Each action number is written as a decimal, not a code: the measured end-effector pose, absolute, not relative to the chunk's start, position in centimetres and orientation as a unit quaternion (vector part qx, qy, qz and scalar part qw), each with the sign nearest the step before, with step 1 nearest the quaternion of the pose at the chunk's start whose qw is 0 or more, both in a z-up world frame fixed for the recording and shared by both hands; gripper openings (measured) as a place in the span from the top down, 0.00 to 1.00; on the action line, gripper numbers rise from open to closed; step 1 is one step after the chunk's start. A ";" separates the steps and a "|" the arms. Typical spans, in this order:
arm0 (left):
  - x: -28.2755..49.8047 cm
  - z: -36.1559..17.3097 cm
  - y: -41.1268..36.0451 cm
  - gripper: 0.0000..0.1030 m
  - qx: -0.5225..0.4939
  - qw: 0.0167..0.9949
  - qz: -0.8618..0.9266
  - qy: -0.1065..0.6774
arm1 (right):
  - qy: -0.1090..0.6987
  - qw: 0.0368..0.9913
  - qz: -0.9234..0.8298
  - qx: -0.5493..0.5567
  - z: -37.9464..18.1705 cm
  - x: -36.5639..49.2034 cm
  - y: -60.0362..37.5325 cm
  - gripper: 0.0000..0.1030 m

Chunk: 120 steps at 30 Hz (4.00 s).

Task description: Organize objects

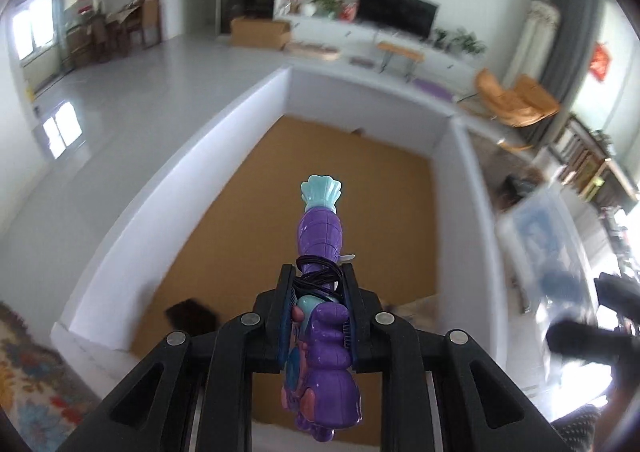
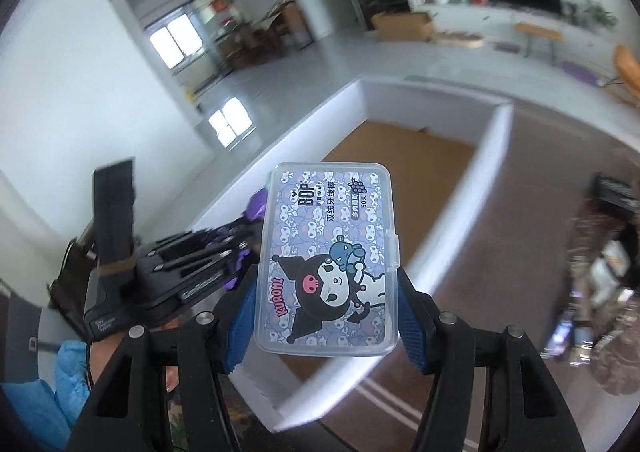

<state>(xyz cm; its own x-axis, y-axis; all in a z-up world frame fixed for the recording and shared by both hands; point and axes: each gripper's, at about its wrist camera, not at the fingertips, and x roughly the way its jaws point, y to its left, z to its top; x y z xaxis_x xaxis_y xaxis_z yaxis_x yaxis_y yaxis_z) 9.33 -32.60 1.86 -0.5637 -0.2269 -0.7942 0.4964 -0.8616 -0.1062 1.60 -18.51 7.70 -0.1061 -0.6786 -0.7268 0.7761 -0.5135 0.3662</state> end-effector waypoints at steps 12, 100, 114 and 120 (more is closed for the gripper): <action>6.1 3.3 -25.4 0.35 0.376 0.149 -0.903 0.147 | 0.020 0.389 -0.825 0.409 4.1 -0.6 -9.5 0.04; -3.5 -10.3 -4.8 0.00 0.464 0.006 -0.886 0.000 | 0.004 -0.006 -0.885 0.465 -9.3 -5.8 14.3 0.00; -3.5 -10.3 -4.8 0.00 0.463 0.005 -0.886 0.000 | 0.003 -0.008 -0.885 0.465 -9.4 -5.8 14.3 0.00; -3.6 -10.3 -4.8 0.00 0.463 0.005 -0.886 0.000 | 0.003 -0.009 -0.885 0.465 -9.4 -5.9 14.3 0.00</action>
<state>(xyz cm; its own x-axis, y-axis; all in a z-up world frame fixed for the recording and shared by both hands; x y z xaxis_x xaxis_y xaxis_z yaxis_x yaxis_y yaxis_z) -3.56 -4.77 -10.34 -0.5703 -0.0097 -0.8213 0.0094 -0.9999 0.0054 -5.86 14.28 -9.37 -0.5682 0.0180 -0.8227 -0.0128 -0.9998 -0.0130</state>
